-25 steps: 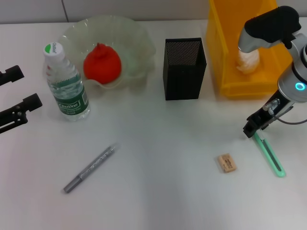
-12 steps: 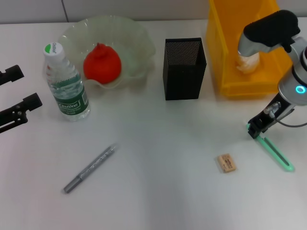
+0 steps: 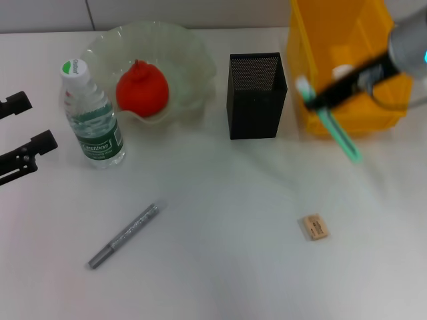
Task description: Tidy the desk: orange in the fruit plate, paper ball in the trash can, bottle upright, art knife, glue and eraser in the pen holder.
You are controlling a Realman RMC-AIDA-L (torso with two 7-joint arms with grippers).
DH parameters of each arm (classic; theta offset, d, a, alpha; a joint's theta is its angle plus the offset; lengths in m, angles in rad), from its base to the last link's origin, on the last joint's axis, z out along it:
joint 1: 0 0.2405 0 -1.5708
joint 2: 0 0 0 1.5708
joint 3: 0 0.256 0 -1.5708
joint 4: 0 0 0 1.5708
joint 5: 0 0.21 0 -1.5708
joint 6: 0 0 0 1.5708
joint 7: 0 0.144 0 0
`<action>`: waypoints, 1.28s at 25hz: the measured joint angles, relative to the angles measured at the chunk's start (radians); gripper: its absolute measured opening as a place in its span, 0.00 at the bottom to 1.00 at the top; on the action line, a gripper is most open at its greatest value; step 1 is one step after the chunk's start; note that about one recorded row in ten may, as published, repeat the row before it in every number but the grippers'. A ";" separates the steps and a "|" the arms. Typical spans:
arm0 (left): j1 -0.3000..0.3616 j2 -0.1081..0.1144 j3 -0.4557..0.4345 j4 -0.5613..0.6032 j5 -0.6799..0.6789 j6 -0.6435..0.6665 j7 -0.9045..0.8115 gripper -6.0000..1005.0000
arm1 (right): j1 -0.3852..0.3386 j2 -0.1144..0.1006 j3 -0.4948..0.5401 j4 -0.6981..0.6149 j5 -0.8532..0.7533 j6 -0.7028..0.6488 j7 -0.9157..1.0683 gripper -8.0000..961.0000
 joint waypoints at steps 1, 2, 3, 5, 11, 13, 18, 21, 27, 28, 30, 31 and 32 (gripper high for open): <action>0.000 0.000 0.000 0.000 0.000 0.000 0.000 0.76 | 0.000 0.000 0.000 0.000 0.000 0.000 0.000 0.18; 0.001 0.000 0.000 0.000 0.000 0.000 0.000 0.76 | -0.006 0.001 -0.001 -0.036 0.006 0.029 -0.005 0.18; 0.001 0.000 0.000 0.000 0.000 0.000 0.000 0.76 | -0.011 0.002 -0.005 -0.065 0.014 0.063 -0.012 0.18; 0.001 0.000 0.000 0.000 0.000 0.000 0.000 0.76 | -0.027 0.004 -0.018 -0.096 0.079 0.178 -0.062 0.18; 0.002 0.001 0.000 -0.016 0.000 0.000 0.000 0.76 | -0.046 0.004 -0.045 -0.023 0.276 0.367 -0.227 0.18; 0.006 0.001 -0.001 -0.016 0.000 0.000 0.001 0.76 | -0.046 0.004 -0.064 0.026 0.307 0.428 -0.272 0.18; 0.009 0.002 -0.002 -0.017 0.000 0.000 0.001 0.76 | -0.051 0.005 -0.123 0.119 0.317 0.567 -0.345 0.18; 0.009 0.005 -0.003 -0.024 -0.001 0.000 0.000 0.76 | -0.053 0.005 -0.141 0.154 0.318 0.619 -0.351 0.18; 0.005 0.004 -0.003 -0.024 -0.001 0.000 -0.003 0.76 | -0.052 0.005 -0.146 0.224 0.328 0.662 -0.372 0.18; 0.004 0.004 -0.003 -0.024 -0.001 0.000 -0.004 0.76 | -0.054 0.005 -0.146 0.242 0.337 0.672 -0.383 0.18; -0.001 0.001 -0.003 -0.026 -0.001 0.000 -0.003 0.76 | -0.054 0.004 -0.146 0.298 0.397 0.693 -0.435 0.18; -0.001 0.001 -0.003 -0.026 -0.001 0.000 -0.003 0.76 | -0.054 0.004 -0.146 0.298 0.397 0.693 -0.435 0.18; -0.003 0.001 -0.003 -0.026 -0.001 0.000 -0.003 0.76 | -0.053 0.004 -0.144 0.318 0.424 0.698 -0.463 0.19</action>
